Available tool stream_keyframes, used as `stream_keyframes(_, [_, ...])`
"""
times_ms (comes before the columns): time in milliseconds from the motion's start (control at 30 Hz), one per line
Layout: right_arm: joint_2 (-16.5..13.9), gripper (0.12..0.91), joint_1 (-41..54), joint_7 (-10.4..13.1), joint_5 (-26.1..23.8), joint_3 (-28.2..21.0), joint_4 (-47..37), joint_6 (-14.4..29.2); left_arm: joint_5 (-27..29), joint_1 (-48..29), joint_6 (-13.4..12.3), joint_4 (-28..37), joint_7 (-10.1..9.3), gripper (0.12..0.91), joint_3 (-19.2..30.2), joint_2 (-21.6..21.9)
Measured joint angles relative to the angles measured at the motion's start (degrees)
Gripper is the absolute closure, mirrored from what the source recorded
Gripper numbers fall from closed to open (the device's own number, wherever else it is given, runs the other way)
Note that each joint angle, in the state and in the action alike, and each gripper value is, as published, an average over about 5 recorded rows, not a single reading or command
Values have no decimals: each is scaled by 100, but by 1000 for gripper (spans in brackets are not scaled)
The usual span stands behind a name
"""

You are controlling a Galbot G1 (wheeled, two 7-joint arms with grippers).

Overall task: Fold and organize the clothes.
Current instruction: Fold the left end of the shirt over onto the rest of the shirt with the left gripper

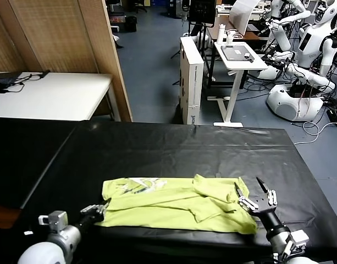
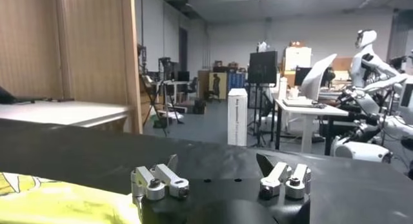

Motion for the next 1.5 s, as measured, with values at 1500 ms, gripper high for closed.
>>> stream_keyframes(1500, [895, 118, -373, -35, -845, 317, 60, -12, -1702, -1197, 409, -421, -1040, 854, 2493, -1326])
